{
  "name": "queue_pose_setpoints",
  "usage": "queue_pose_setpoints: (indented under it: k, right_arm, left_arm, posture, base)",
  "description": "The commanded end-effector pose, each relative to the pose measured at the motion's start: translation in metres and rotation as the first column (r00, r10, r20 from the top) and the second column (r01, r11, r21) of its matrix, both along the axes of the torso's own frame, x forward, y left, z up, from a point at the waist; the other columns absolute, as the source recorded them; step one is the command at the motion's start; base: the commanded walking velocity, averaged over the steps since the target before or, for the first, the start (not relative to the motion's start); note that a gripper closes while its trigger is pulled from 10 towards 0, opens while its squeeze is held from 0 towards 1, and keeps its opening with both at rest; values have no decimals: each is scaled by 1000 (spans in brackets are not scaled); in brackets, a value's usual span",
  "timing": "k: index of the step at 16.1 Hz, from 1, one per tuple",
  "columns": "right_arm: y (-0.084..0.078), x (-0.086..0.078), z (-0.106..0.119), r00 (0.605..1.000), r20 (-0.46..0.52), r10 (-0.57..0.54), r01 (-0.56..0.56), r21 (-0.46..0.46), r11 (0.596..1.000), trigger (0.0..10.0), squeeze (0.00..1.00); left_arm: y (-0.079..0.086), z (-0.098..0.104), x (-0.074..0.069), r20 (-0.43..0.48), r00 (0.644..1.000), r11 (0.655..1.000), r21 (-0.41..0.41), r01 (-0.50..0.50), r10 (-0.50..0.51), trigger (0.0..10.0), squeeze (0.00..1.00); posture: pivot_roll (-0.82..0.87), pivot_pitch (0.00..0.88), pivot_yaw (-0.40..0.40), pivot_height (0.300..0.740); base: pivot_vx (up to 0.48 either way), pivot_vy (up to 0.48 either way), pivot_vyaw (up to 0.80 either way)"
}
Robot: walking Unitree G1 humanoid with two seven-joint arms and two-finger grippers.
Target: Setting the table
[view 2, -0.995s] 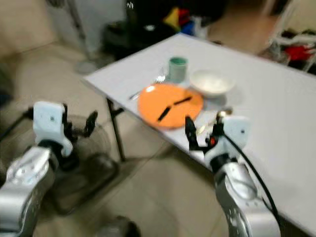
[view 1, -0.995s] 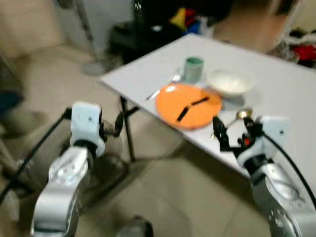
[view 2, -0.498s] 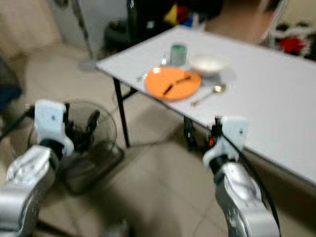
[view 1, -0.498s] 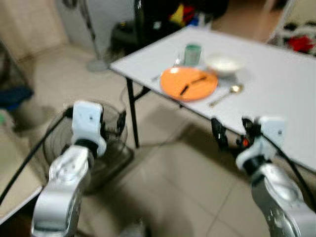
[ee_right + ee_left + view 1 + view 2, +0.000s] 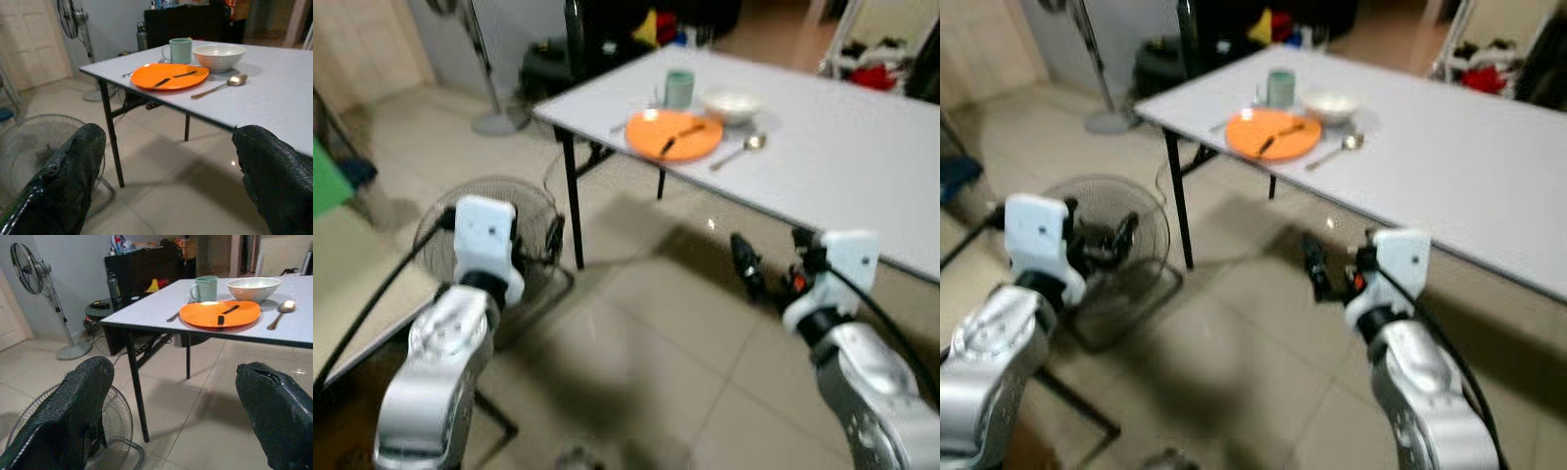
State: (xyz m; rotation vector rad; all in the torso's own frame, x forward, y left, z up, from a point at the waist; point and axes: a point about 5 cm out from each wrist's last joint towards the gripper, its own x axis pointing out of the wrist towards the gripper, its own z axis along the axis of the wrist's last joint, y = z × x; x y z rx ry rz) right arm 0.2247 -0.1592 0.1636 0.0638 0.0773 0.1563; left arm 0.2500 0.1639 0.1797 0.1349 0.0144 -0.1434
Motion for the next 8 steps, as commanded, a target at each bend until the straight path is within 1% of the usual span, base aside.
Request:
queue_pose_setpoints:
  k: [1,2,3,4,5,7,8]
  right_arm:
    - [5,-1,1,1000,10,25,-26,4,1000,10000,8]
    - [1,2,2,999,35,3,-2,-27,1000,10000,1000]
    - [-2,4,4,998,55,-13,15,-42,999,10000,1000]
    - [-3,5,5,998,69,-7,10,-35,999,10000,1000]
    - [-2,5,6,997,81,-1,1,-4,1000,10000,1000]
    - [-1,4,4,997,73,16,-15,-8,1000,10000,1000]
    - [1,3,3,998,65,23,-22,-14,1000,10000,1000]
  left_arm:
    - [3,-2,-1,-6,1000,1000,1,-20,20,10000,0]
    - [4,-2,-3,-4,1000,1000,10,-25,25,10000,0]
    - [5,-2,-5,-7,999,999,19,-39,39,10000,0]
    - [8,-2,-6,-7,999,999,2,-51,51,10000,0]
    - [10,-1,-7,-5,998,998,3,-58,58,10000,0]
    - [12,1,-6,9,997,997,22,-72,72,10000,0]
    - [13,4,-6,50,996,995,63,-82,79,10000,0]
  posture:
    - [130,0,13,740]
    - [135,0,9,740]
    - [143,0,4,740]
    - [144,0,4,740]
    - [146,0,4,740]
    - [148,0,6,740]
    - [147,0,10,740]
  base:
    - [0,0,800]
    - [0,0,800]
    - [0,0,800]
    - [0,0,800]
    - [0,0,800]
    - [0,0,800]
    - [0,0,800]
